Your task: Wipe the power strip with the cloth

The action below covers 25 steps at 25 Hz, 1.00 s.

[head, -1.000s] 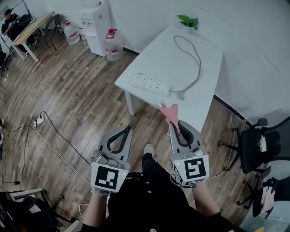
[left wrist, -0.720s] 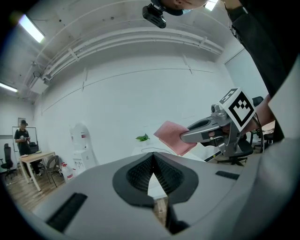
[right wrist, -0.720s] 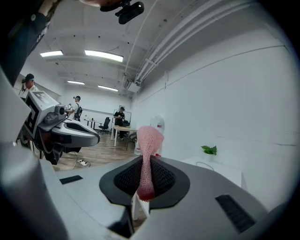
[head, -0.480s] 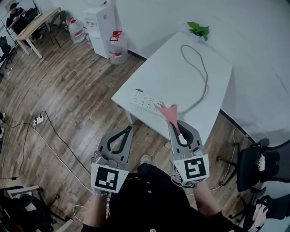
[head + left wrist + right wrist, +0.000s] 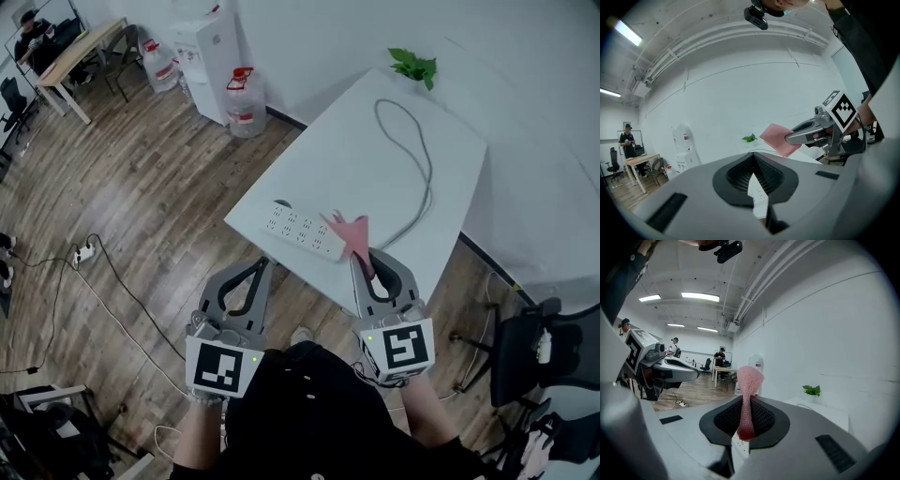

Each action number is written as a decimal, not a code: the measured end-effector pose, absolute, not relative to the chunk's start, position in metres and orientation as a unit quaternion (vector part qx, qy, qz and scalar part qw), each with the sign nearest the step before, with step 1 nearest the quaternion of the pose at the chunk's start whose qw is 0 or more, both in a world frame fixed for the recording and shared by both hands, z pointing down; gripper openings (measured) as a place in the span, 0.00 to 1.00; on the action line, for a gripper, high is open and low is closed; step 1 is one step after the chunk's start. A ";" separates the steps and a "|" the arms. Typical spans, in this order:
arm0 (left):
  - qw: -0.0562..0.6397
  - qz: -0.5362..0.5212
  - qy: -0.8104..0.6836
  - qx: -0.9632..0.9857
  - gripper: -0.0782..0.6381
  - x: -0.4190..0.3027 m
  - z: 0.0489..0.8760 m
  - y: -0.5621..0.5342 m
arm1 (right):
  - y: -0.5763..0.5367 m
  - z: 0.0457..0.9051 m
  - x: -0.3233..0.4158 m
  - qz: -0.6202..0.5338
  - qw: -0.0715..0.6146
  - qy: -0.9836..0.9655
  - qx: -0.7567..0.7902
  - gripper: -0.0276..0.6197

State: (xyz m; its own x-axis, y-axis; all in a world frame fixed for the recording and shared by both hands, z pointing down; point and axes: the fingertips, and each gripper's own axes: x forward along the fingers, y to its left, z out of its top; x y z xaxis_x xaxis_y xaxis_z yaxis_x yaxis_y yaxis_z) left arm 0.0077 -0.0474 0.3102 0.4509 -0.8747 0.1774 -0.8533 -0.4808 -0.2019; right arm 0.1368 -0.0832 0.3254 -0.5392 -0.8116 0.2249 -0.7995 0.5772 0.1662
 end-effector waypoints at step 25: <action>0.050 -0.126 0.469 -0.872 0.12 -0.003 0.307 -0.103 | -0.130 0.336 0.149 -0.003 0.158 -0.837 0.524 0.13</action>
